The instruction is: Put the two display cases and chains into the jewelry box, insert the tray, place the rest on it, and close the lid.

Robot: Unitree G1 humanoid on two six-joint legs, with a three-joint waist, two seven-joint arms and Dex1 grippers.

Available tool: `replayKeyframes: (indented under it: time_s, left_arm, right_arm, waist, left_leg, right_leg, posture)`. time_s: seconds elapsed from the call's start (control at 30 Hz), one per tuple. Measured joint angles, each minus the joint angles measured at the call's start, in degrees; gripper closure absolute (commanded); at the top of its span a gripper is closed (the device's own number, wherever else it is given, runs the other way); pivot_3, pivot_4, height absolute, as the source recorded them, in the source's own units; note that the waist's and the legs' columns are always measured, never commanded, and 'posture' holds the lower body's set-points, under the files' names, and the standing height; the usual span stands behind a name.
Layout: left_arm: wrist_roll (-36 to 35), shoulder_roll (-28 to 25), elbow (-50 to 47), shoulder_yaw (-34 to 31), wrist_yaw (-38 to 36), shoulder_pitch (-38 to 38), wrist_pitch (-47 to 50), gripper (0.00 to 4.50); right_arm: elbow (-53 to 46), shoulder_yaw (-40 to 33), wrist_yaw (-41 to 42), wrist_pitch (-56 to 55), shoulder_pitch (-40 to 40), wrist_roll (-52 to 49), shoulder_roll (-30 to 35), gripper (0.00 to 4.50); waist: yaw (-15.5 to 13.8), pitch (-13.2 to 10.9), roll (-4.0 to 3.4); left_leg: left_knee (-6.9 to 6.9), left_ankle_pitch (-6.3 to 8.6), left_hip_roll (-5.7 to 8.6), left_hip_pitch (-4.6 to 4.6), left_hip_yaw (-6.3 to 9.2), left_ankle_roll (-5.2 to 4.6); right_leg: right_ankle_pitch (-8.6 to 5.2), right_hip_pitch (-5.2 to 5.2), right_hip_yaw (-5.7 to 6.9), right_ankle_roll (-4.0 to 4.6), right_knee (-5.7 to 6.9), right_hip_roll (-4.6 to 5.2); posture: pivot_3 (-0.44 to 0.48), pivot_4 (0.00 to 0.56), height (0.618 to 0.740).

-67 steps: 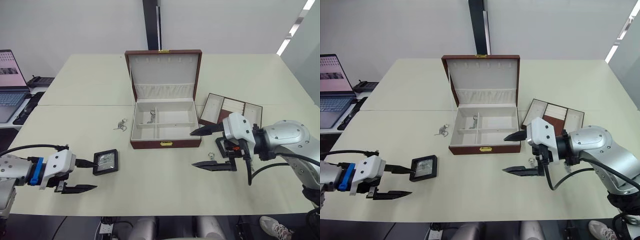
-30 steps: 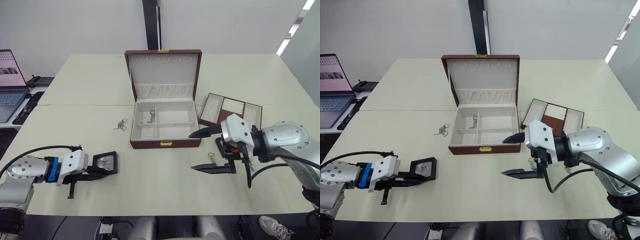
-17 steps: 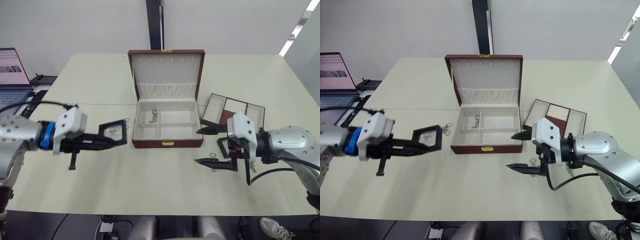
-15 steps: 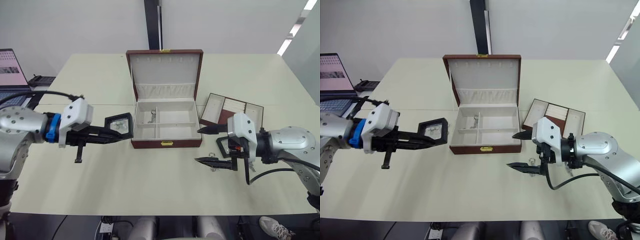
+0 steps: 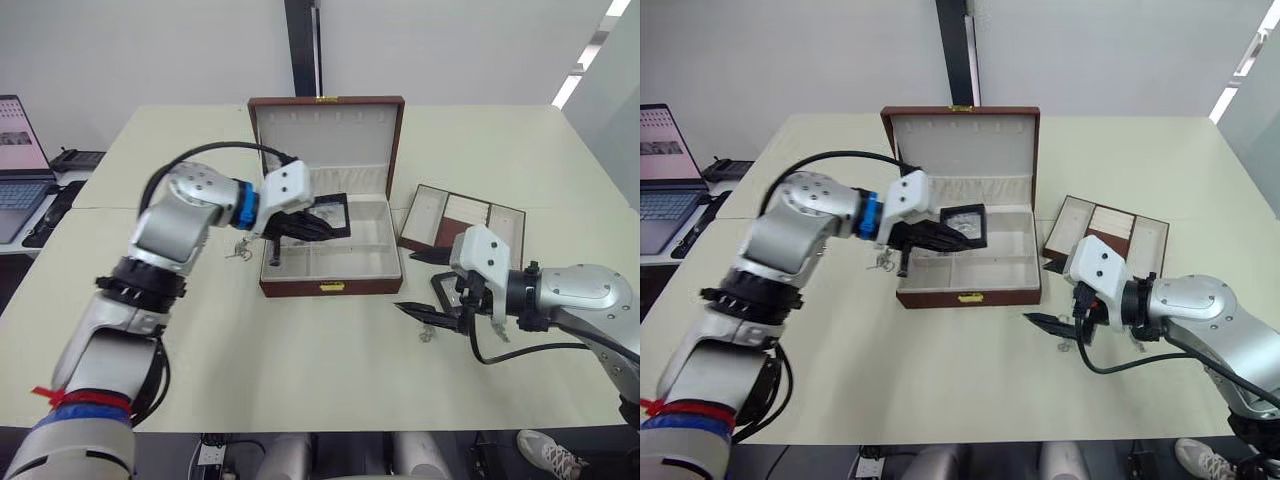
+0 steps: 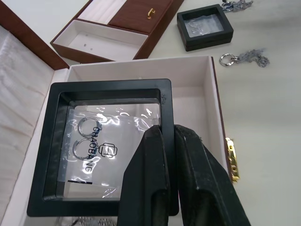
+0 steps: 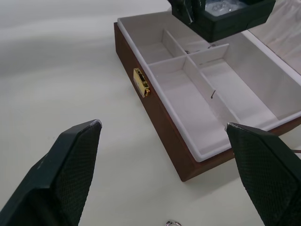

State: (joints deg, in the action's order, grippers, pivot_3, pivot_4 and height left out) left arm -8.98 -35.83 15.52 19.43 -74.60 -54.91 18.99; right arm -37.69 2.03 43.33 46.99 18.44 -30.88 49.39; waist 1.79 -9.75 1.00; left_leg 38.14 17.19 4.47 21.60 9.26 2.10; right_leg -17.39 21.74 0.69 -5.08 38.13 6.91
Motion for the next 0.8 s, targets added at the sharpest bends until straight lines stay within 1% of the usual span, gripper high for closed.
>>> replayKeyframes:
  time_s: [0.13,0.27,0.5,0.6,0.8]
  left_arm:
    - [4.78,6.24,8.44,2.16,2.37,-4.5,-3.09,4.48]
    - [8.52,9.86,15.38,2.87,4.71,-6.43,-7.5,4.48]
    - [13.48,13.23,25.13,2.89,7.12,-7.36,-13.65,4.48]
    - [15.07,14.76,27.71,2.89,8.08,-7.61,-15.23,4.48]
    - [16.83,15.64,30.99,2.89,8.32,-8.82,-16.83,4.48]
  right_arm:
    - [1.04,-0.01,-1.52,0.98,1.37,0.62,-0.51,0.0]
    - [1.87,0.16,-2.44,0.74,1.51,1.86,-0.94,0.0]
    - [3.17,0.84,-4.75,-0.81,2.57,5.0,-3.29,0.0]
    - [4.14,1.1,-4.99,-1.39,2.72,5.86,-3.43,0.0]
    - [4.45,1.11,-5.25,-1.74,3.05,7.21,-4.66,0.0]
  waist:
    - [-0.12,-0.02,0.04]
    - [0.08,-0.02,0.04]
    - [0.0,-0.02,0.05]
    - [0.0,-0.03,0.05]
    - [0.05,-0.03,0.06]
  left_leg:
    - [0.17,-0.01,0.02,0.21,-0.01,0.0]
    - [0.11,-0.01,0.06,0.27,-0.05,0.0]
    - [0.2,-0.01,0.08,0.33,-0.03,0.0]
    - [0.25,-0.01,0.09,0.37,-0.03,0.0]
    - [0.33,-0.01,0.12,0.37,-0.04,0.0]
  right_leg:
    - [0.07,0.08,0.04,-0.05,-0.04,0.03]
    - [0.07,0.24,-0.02,-0.05,-0.01,0.03]
    - [0.08,0.32,-0.05,-0.05,0.11,0.04]
    - [0.08,0.33,-0.04,-0.05,0.14,0.04]
    - [0.08,0.5,-0.08,-0.05,0.5,0.05]
  posture:
    - [0.0,0.15,0.74]
    - [0.0,0.15,0.74]
    - [0.0,0.15,0.74]
    - [0.0,0.15,0.74]
    - [0.0,0.15,0.74]
